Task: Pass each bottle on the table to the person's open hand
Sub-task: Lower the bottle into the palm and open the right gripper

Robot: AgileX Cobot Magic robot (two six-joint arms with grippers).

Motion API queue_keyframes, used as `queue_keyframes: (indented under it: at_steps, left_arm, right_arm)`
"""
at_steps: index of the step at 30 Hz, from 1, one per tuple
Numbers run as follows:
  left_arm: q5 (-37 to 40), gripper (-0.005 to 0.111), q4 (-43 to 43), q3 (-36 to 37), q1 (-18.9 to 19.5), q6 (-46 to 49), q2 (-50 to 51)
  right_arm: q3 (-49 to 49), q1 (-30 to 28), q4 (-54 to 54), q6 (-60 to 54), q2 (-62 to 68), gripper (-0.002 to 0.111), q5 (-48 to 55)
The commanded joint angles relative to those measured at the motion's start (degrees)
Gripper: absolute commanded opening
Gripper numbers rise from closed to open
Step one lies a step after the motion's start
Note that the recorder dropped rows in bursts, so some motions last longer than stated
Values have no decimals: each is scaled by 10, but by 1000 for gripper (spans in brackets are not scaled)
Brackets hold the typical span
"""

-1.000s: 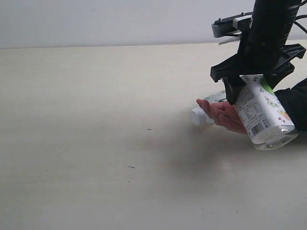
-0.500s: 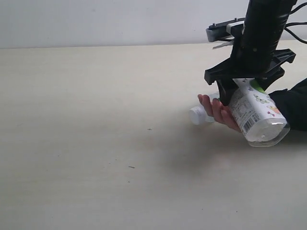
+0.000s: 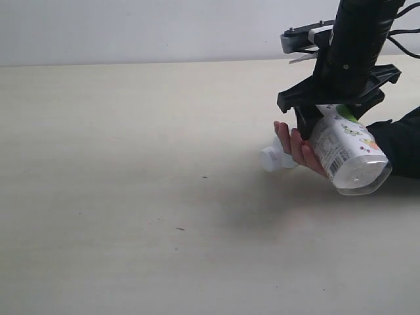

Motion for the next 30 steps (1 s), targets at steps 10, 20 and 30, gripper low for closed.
queue_keyframes:
  at_steps: [10,20,30]
  left_arm:
    - [-1,0,2,2,0,0,-4]
    - [-1,0,2,2,0,0,-4]
    - [-1,0,2,2,0,0,-4]
  right_arm:
    - [2,-2,-4,-4,1,80,-16]
    - [-8,-2,-4,-4,-17,80,-14]
    - [-8,-2,-4,-5,-60,80,-19]
